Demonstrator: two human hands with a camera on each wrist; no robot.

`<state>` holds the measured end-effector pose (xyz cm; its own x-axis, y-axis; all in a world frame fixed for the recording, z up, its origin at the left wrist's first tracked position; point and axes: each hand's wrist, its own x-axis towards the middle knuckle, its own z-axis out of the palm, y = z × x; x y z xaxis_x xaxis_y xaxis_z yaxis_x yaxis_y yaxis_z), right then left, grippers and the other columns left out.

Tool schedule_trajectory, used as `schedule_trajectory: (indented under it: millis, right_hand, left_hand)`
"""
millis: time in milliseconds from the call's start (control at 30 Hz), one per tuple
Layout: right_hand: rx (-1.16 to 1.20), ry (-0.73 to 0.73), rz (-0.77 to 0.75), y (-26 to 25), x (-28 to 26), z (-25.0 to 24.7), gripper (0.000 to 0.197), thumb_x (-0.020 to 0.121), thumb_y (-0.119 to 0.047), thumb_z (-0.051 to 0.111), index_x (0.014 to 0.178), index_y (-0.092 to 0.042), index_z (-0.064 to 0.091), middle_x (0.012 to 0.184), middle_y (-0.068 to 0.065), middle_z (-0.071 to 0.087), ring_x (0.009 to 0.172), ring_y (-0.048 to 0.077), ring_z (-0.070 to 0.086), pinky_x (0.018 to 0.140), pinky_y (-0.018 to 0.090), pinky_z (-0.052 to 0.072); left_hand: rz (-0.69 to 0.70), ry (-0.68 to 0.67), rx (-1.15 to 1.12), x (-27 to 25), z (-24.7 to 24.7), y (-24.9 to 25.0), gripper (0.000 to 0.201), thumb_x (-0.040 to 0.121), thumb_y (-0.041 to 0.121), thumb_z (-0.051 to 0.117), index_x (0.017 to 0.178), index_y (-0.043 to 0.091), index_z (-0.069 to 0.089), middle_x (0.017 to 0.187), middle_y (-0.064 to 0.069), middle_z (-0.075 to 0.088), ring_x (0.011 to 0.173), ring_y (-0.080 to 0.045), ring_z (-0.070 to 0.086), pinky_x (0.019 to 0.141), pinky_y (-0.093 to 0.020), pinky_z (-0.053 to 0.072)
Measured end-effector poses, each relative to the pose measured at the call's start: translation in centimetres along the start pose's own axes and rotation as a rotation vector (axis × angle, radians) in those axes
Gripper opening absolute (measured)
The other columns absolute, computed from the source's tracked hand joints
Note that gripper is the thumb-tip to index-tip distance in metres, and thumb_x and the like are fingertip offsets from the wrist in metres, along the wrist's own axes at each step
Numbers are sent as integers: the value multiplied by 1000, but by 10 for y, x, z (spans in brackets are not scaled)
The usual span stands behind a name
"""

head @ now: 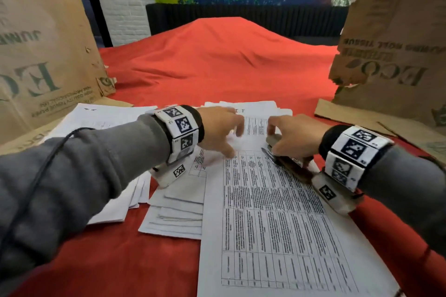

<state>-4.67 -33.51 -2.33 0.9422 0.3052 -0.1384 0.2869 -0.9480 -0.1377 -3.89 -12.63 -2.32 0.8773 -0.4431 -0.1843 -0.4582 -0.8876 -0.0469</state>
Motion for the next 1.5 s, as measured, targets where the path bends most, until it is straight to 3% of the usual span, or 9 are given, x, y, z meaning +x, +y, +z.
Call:
schedule_trajectory:
  millis: [133, 267, 433, 733, 867, 1033, 1200, 1333, 1500]
  right_hand:
    - [-31, 5, 16, -4, 4, 3, 15, 100, -27, 50, 113, -23, 54, 89, -1, 57, 72, 12, 52, 52, 27, 38]
    - [-38, -16, 56, -8, 12, 6, 17, 97, -28, 53, 113, -23, 50, 93, 3, 56, 78, 19, 57, 59, 30, 44]
    - [-69, -33, 69, -11, 26, 10, 16, 97, -26, 52, 110, -22, 44, 97, 5, 56, 81, 20, 57, 60, 32, 43]
    - [-67, -39, 107, -19, 41, 5, 16, 97, -22, 51, 111, -20, 44, 95, 5, 54, 74, 18, 54, 52, 29, 40]
    - [-10, 18, 133, -22, 53, 11, 18, 97, -20, 50, 111, -19, 40, 97, 7, 53, 77, 19, 52, 55, 32, 40]
    - [76, 87, 111, -19, 71, 6, 16, 99, -22, 51, 114, -18, 46, 96, 5, 57, 75, 17, 54, 54, 31, 38]
    - [188, 91, -13, -8, 58, -6, 15, 98, -30, 61, 111, -27, 53, 94, 1, 65, 72, 17, 63, 45, 26, 46]
    - [117, -11, -89, -3, 44, -2, 24, 91, -37, 73, 112, -35, 62, 91, -6, 66, 79, 13, 63, 61, 29, 46]
    - [37, 46, -135, -13, 47, 9, 22, 91, -35, 69, 111, -35, 60, 89, -11, 60, 84, 13, 59, 72, 31, 48]
  left_hand:
    - [134, -237, 54, -21, 2, 23, 67, 85, 69, 67, 142, 61, 32, 146, 5, 41, 121, -22, 57, 103, -52, 49]
    - [148, -243, 141, -27, 10, 24, 72, 90, 73, 54, 147, 74, 9, 154, 2, 30, 134, -27, 41, 106, -56, 43]
    - [171, -234, 149, -26, 16, 23, 70, 95, 72, 48, 149, 73, 5, 160, -1, 25, 139, -29, 35, 109, -57, 40]
    - [185, -209, 144, -22, 20, 18, 70, 93, 75, 45, 149, 71, 3, 158, -4, 26, 138, -30, 36, 101, -54, 43]
    - [174, -215, 150, -23, 20, 21, 70, 93, 75, 46, 149, 71, 4, 158, -4, 26, 137, -30, 37, 103, -55, 44]
    - [152, -219, 123, -27, 16, 25, 71, 94, 73, 49, 150, 72, 6, 161, -4, 25, 140, -30, 36, 105, -55, 41]
    - [136, -202, 40, -37, 17, 20, 69, 94, 73, 49, 153, 66, 14, 166, -3, 23, 133, -27, 53, 109, -53, 47]
    - [72, -205, 49, -46, 20, 16, 68, 91, 80, 42, 151, 69, 11, 166, -6, 24, 140, -30, 47, 110, -56, 45]
    - [69, -240, 89, -47, 19, 18, 68, 92, 80, 38, 151, 69, 5, 167, -6, 22, 141, -31, 45, 111, -55, 43]
